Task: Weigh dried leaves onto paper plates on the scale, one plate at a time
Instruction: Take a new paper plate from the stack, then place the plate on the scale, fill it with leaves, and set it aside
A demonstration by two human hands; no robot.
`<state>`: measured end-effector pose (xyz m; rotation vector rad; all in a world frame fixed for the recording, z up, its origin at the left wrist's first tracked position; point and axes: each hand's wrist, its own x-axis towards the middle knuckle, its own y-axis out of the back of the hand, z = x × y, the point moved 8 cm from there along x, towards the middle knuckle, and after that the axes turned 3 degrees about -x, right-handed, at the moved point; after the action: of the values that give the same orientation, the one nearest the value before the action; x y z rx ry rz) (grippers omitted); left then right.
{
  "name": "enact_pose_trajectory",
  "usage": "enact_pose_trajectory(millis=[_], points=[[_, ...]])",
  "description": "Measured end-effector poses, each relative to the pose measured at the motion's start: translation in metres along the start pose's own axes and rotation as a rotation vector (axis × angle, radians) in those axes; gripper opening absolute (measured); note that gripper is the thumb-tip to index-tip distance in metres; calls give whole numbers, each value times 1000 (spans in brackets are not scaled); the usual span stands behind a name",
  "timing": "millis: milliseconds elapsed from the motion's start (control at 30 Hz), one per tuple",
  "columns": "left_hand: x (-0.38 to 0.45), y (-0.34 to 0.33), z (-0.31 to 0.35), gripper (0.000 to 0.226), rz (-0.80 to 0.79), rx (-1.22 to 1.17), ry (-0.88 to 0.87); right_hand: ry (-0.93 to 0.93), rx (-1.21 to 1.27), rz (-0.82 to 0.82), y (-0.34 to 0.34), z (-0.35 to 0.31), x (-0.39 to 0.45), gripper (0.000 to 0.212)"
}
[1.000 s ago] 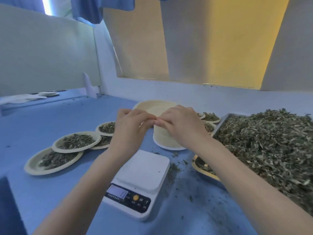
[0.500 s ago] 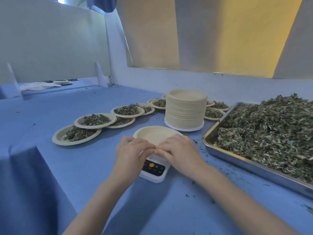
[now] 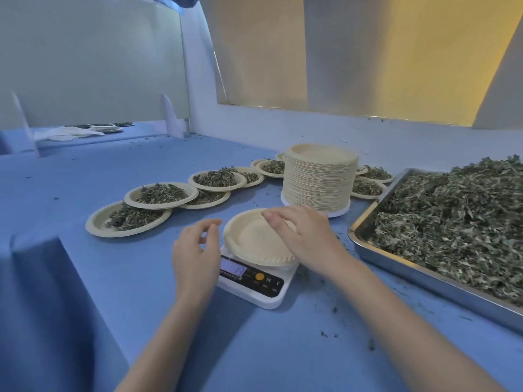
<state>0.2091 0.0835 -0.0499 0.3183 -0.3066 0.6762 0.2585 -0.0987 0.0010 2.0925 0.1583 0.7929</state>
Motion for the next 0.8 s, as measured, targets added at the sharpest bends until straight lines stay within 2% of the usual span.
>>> enact_pose_trajectory(millis=[133, 300, 500, 600, 800], points=[[1, 8, -19, 23, 34, -84, 121, -15, 10, -4, 0, 2, -2, 35], [0, 15, -27, 22, 52, -149, 169, -26, 14, -50, -1, 4, -7, 33], [-2, 16, -29, 23, 40, -203, 194, 3, -60, -205, -9, 3, -12, 51], [-3, 16, -28, 24, 36, -201, 192, 9, -97, -238, -15, 6, -11, 47], [-3, 14, -27, 23, 25, -204, 189, 50, -152, -183, -20, 7, -7, 36]])
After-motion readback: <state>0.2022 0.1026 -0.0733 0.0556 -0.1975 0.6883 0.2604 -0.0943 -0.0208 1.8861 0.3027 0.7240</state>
